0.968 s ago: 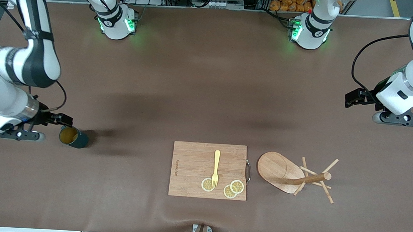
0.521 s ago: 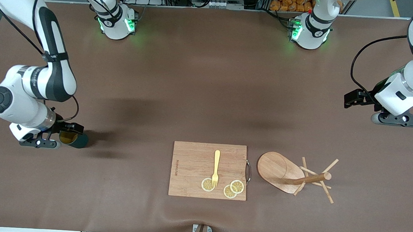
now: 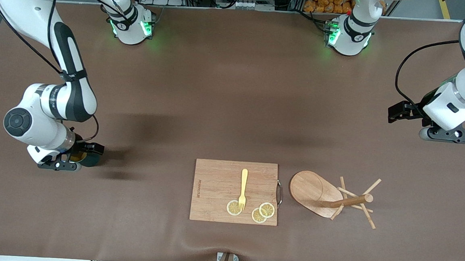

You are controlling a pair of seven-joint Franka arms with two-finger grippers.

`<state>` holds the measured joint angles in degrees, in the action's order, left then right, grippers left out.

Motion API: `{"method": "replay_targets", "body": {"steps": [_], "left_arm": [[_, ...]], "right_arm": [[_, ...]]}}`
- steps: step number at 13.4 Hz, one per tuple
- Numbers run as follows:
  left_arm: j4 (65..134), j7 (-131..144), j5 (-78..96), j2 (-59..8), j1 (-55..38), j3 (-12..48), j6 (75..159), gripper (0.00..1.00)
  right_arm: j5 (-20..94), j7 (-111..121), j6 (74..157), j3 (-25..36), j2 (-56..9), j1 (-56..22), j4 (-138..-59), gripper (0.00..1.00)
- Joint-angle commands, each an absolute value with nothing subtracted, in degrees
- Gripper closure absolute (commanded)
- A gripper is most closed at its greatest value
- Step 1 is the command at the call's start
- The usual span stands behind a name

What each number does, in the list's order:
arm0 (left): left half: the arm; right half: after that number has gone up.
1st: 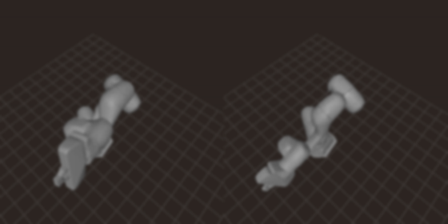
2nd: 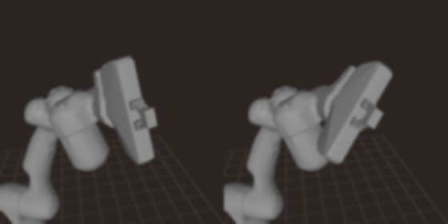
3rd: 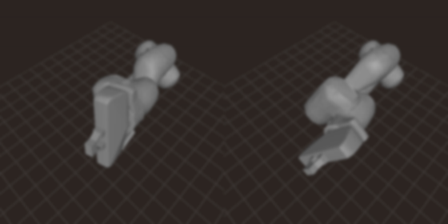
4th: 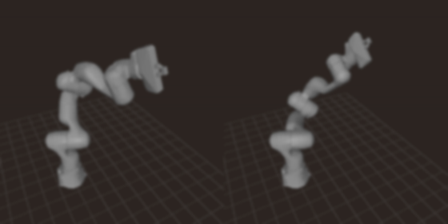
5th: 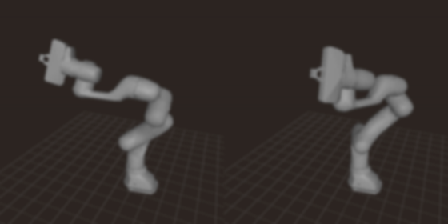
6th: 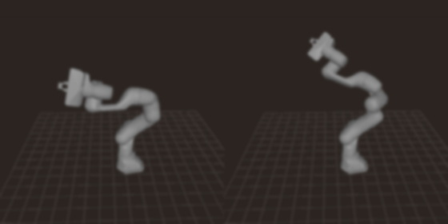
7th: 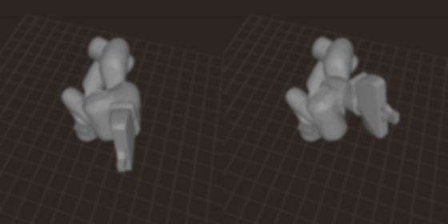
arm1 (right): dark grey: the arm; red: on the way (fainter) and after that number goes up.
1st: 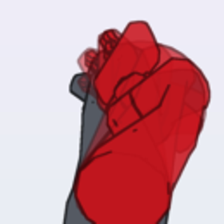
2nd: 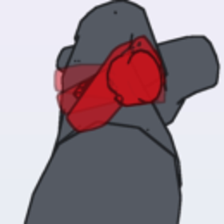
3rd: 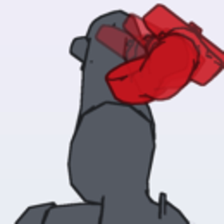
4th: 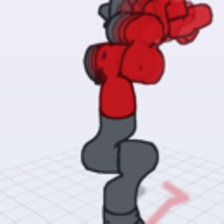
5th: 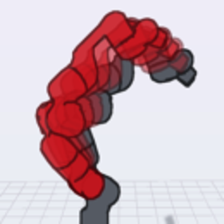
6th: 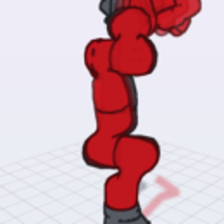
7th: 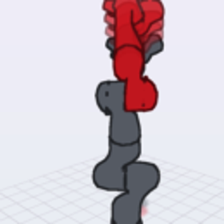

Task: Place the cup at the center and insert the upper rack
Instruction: 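Close the right gripper on the teal mug rim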

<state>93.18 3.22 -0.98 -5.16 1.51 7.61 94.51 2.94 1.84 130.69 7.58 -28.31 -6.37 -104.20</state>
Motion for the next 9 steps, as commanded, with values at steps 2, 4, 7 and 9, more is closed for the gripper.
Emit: {"method": "replay_targets", "body": {"steps": [2,4,7,9], "left_arm": [[93.34,3.69,-1.67,-5.1,1.76,7.91,95.01,0.0],[93.43,3.78,-1.67,-5.1,1.58,7.91,95.01,0.0],[93.43,3.78,-1.67,-5.27,1.5,7.91,95.01,0.0],[93.34,3.78,-1.76,-5.54,1.49,7.91,95.1,0.0]], "right_arm": [[3.69,1.67,131.92,7.65,-29.18,-6.86,-103.89,0.0],[3.69,2.11,133.15,7.65,-29.7,-6.86,-103.97,0.0],[3.69,3.69,133.24,7.65,-30.41,-6.59,-103.97,0.0],[3.6,4.13,133.16,7.65,-31.02,-6.24,-103.97,0.0]]}}
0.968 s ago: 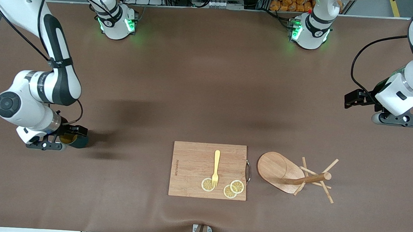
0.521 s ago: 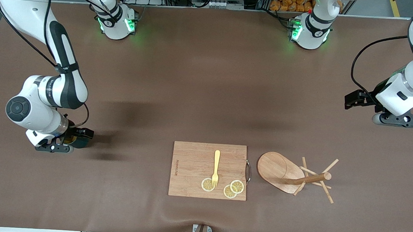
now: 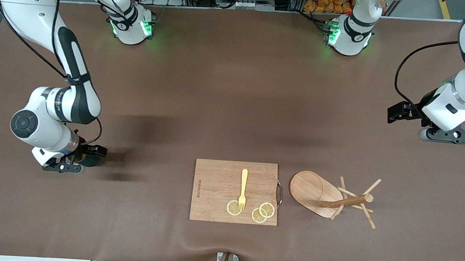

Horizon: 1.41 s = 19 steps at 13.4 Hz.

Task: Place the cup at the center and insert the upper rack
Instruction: 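Close the right gripper on the teal mug rim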

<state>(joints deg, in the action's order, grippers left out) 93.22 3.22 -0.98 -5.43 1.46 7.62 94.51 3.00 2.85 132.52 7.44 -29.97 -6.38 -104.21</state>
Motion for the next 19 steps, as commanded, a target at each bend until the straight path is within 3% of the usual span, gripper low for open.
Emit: {"method": "replay_targets", "body": {"steps": [1,3,6,9,10,15,19], "left_arm": [[93.34,3.78,-1.76,-5.54,1.41,7.91,95.1,0.0],[93.34,3.78,-1.76,-5.71,1.41,7.91,95.36,0.0],[93.43,3.69,-1.76,-5.8,1.41,7.91,95.36,0.0],[93.43,3.52,-1.76,-5.71,1.49,7.91,95.36,0.0],[93.43,3.43,-1.67,-5.71,1.58,7.91,95.36,0.0],[93.34,3.78,-1.76,-5.63,1.41,7.91,95.36,0.0],[93.34,3.87,-1.76,-5.71,1.41,7.91,95.36,0.0]], "right_arm": [[3.6,5.35,132.98,7.65,-31.37,-6.15,-104.06,0.06],[3.6,7.11,132.63,7.65,-31.55,-5.98,-104.06,0.27],[3.6,11.94,132.54,7.65,-31.64,-5.28,-104.06,0.7],[3.52,12.83,132.45,7.65,-31.55,-5.18,-103.97,0.94],[3.52,12.83,132.45,7.65,-31.55,-5.19,-103.97,0.99],[3.6,12.74,131.66,7.47,-30.85,-6.06,-103.36,1.0],[3.69,12.13,130.7,-0.41,-28.75,-6.94,-103.18,1.0]]}}
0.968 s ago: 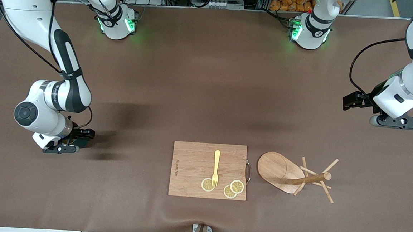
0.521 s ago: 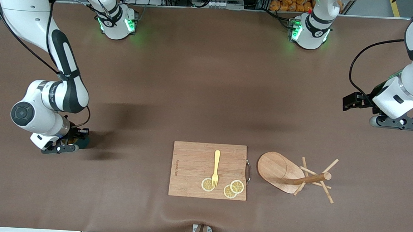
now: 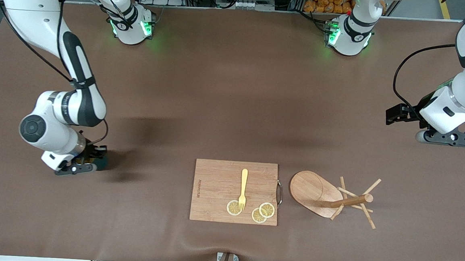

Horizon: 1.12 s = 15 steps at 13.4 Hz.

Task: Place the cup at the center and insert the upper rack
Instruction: 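Close the right gripper on the teal mug rim, then carry the teal mug to the table center and release it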

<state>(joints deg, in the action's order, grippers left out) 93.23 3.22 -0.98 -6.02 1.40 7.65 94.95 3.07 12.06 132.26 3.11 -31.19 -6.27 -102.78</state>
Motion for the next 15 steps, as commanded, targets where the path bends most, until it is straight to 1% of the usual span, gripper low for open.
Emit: {"method": "replay_targets", "body": {"steps": [1,4,6,8,11,15], "left_arm": [[93.43,3.87,-1.76,-5.71,1.41,7.91,95.36,0.0],[93.6,3.78,-1.76,-5.63,1.67,7.91,95.19,0.0],[93.6,3.78,-1.67,-5.54,1.93,7.82,95.1,0.0],[93.6,3.78,-1.67,-5.54,1.93,7.82,95.1,0.0],[93.78,3.87,-1.67,-5.36,1.93,7.73,94.92,0.0],[93.69,3.69,-1.67,-5.45,1.93,7.56,94.92,0.0]], "right_arm": [[3.69,12.13,130.08,-3.05,-28.04,-7.47,-103.18,1.0],[3.78,11.34,124.9,-8.86,-26.55,-9.13,-103.01,1.0],[3.78,11.34,124.89,-11.42,-26.11,-12.2,-102.75,1.0],[3.78,9.16,124.98,-11.6,-26.02,-18.43,-102.31,1.0],[3.78,-2.6,124.98,-11.6,-26.19,-27.13,-101.43,1.0],[3.69,-11.84,124.89,-11.6,-26.37,-35.75,-100.28,1.0]]}}
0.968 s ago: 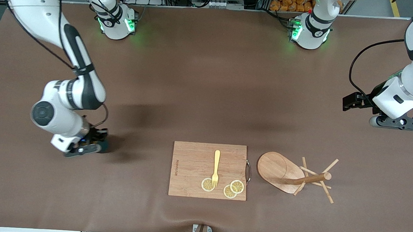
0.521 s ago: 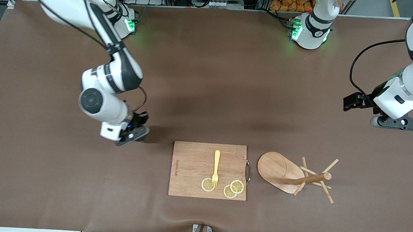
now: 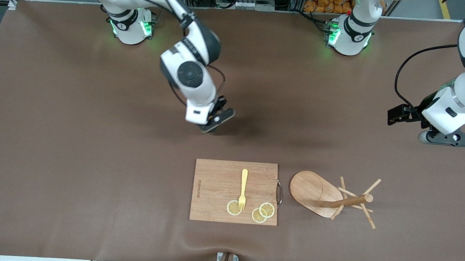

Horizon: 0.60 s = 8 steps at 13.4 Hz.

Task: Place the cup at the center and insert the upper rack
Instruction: 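Carry the teal mug to the table center and release it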

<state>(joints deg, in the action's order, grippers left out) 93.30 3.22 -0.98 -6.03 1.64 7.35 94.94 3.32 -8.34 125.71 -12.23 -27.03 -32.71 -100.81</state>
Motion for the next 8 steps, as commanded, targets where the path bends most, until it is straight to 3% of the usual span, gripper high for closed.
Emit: {"method": "replay_targets", "body": {"steps": [1,8], "left_arm": [[93.69,3.6,-1.58,-5.45,1.93,7.47,95.01,0.0],[93.69,3.78,-1.14,-5.98,2.11,7.38,95.71,0.0]], "right_arm": [[3.69,-14.56,124.81,-11.6,-26.45,-37.86,-100.28,1.0],[2.81,-24.25,123.93,-11.51,-28.03,-50.26,-98.97,1.0]]}}
